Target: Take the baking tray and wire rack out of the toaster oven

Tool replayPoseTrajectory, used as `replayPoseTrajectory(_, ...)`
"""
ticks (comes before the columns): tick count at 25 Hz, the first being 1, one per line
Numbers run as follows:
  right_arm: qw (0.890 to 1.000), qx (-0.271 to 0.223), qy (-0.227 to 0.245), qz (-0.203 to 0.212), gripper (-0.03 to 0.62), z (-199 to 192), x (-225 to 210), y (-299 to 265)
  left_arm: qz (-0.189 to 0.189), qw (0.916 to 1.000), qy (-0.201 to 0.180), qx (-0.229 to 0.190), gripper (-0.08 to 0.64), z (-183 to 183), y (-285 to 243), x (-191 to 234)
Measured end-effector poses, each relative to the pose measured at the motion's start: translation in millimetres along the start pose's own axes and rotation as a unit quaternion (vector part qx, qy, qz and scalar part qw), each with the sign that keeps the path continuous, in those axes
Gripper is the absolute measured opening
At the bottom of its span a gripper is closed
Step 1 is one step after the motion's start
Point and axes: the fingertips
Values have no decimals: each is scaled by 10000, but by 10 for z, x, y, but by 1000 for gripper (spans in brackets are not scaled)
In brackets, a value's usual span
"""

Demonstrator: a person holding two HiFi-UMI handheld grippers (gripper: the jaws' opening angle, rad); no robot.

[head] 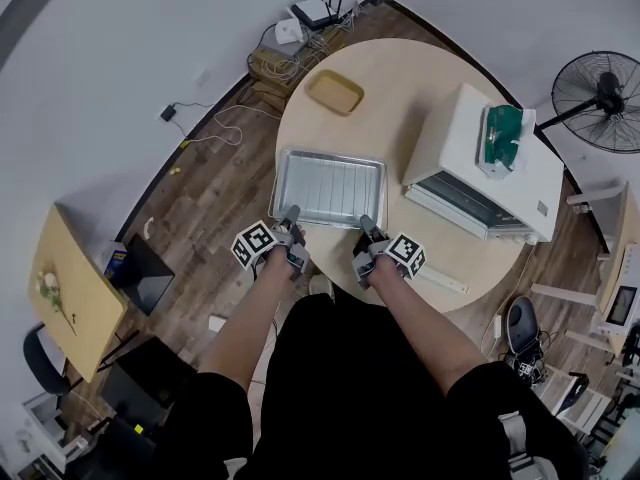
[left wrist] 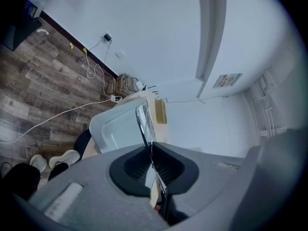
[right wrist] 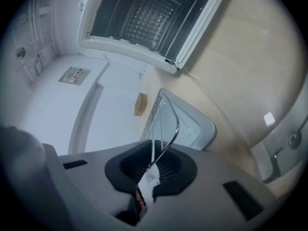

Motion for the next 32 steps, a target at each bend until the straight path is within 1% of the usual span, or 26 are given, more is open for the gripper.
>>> replayPoseTrajectory(3,9987,316,271,-295,15,-38,-49,-66,285,9993,-252,41,21,25,-45,47)
replayPoseTrajectory(6,9936,670,634,-651,52,-98,-88,-110,548,9957,-726,163,21,38,-67,67)
replayPoseTrajectory(8,9909,790,697,-841,78,-108,-106,-155,697,9922,-991,301,23,47,-93,60)
replayPoseTrajectory(10,9877,965,676,-1031,109,-141,-143,-183,907,9882,-1147,448,29,39,-103,86)
replayPoseTrajectory(12,9841,1148,647,-1193,128,-170,-175,-192,1156,9823,-1312,677,52,7,-96,131)
replayPoseTrajectory(13,9823,1218,664,-1258,149,-170,-182,-194,1246,9788,-1409,809,87,-13,-91,141)
replayPoseTrajectory(14,9805,1278,696,-1321,160,-162,-185,-191,1304,9758,-1492,922,105,-30,-86,143)
replayPoseTrajectory(16,9769,1395,704,-1458,178,-149,-194,-179,1364,9726,-1539,1082,114,-45,-81,143)
replayPoseTrajectory(19,9733,1500,596,-1635,233,-154,-234,-161,1440,9705,-1482,1245,117,-29,-69,174)
replayPoseTrajectory(23,9730,1488,524,-1688,238,-98,-267,-144,1505,9674,-1516,1358,125,4,-45,201)
replayPoseTrajectory(24,9738,1469,484,-1666,238,-79,-263,-147,1462,9670,-1525,1421,157,-2,-43,198)
replayPoseTrajectory(25,9748,1447,434,-1640,238,-65,-255,-151,1393,9669,-1516,1510,216,-17,-39,192)
replayPoseTrajectory(26,9759,1416,389,-1616,238,-52,-244,-154,1322,9666,-1503,1603,237,-38,-31,186)
replayPoseTrajectory(27,9771,1360,364,-1598,238,-31,-232,-156,1267,9658,-1507,1686,241,-60,-21,179)
replayPoseTrajectory(28,9788,1255,364,-1578,238,7,-215,-156,1231,9645,-1538,1760,242,-87,-11,172)
replayPoseTrajectory(30,9834,891,430,-1524,238,144,-164,-148,1198,9607,-1647,1886,245,-149,0,156)
replayPoseTrajectory(32,9846,604,601,-1525,238,279,-125,-126,1183,9584,-1725,1943,247,-195,-2,139)
Point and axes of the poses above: the fingertips, and each gripper's own axes: y backward along the fingers, x to its left, z out of its top, and after that the axes turned 1 degree about z, right-handed
